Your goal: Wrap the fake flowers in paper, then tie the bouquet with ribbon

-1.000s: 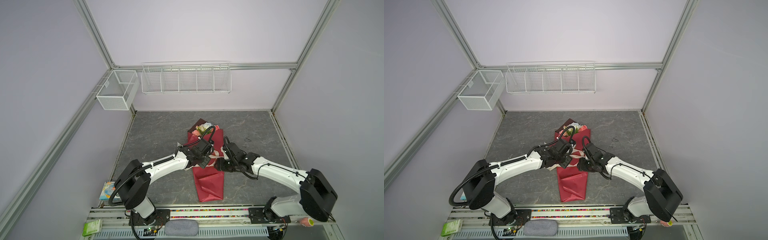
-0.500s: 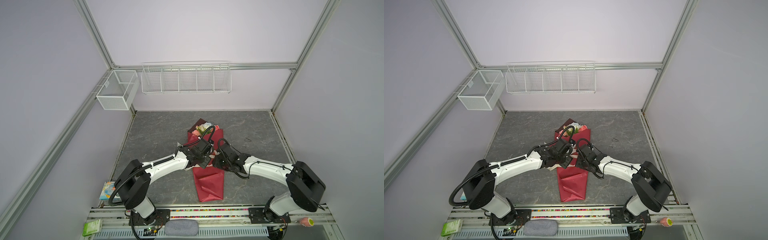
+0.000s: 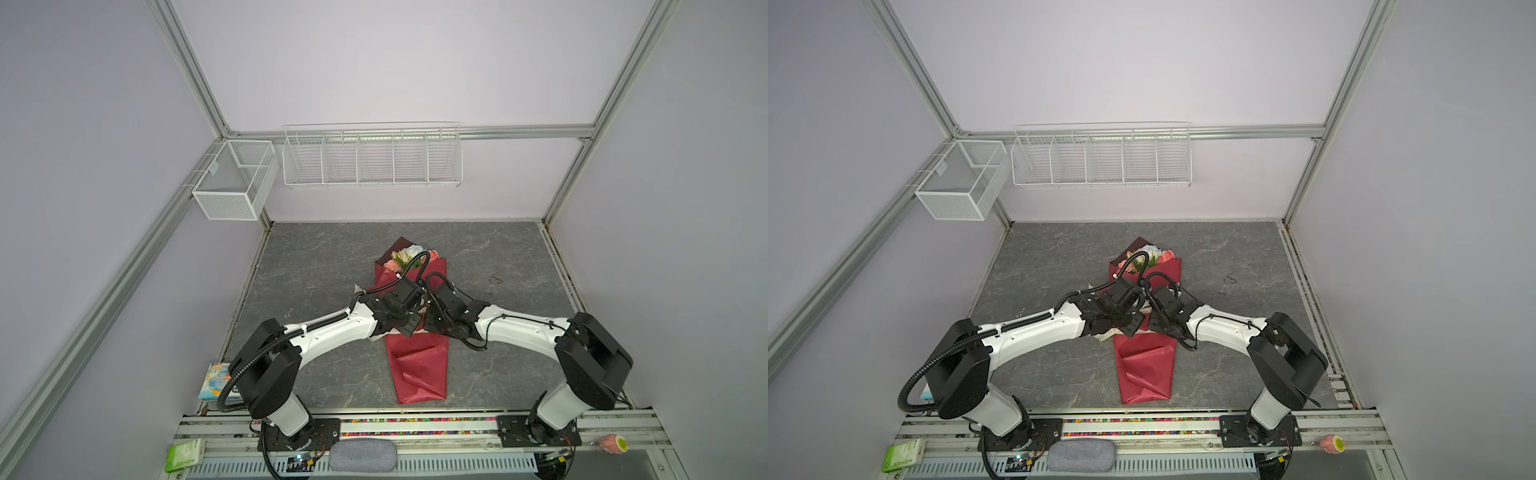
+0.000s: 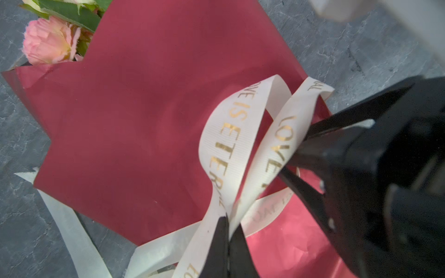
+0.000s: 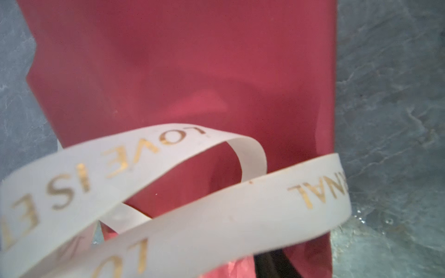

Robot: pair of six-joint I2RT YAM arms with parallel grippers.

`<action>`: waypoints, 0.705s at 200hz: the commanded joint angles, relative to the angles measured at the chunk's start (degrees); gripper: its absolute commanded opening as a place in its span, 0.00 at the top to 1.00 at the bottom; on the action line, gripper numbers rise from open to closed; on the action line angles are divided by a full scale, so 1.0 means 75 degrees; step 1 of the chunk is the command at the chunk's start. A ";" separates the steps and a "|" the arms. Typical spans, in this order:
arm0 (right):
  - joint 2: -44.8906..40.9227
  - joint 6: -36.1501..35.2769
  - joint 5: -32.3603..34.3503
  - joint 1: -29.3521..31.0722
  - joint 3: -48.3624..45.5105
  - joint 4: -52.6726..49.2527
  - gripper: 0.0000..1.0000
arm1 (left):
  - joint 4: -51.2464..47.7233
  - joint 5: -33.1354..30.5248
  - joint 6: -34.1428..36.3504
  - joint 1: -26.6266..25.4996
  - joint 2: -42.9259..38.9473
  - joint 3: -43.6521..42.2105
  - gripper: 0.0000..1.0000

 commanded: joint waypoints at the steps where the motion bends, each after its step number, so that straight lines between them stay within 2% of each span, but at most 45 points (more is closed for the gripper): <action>1: 0.0091 -0.0357 0.0037 0.0061 0.0149 -0.0481 0.73 | 0.0079 0.0078 -0.0181 -0.0010 0.0045 -0.0127 1.00; 38: -0.0532 -0.0552 0.0110 0.0119 0.0123 -0.0830 0.93 | 0.0087 0.0024 -0.0223 -0.0009 0.0064 -0.0165 1.00; 74: -0.1437 -0.0691 0.0469 0.0224 -0.0182 -0.1562 0.94 | 0.0114 0.0065 -0.0403 -0.0004 0.0149 -0.0183 0.98; 87: -0.1798 -0.0823 0.0681 0.0237 -0.0339 -0.1828 0.94 | 0.0125 0.0136 -0.0557 0.0005 0.0148 -0.0220 0.89; 109: -0.2269 -0.1218 0.0723 0.0239 -0.0742 -0.1779 0.94 | 0.0048 0.0392 -0.0930 0.0055 0.0068 -0.0306 0.64; 141: -0.2484 -0.1506 0.0601 0.0238 -0.0900 -0.1663 0.94 | -0.0266 0.0697 -0.1551 0.0154 -0.0449 -0.0407 0.50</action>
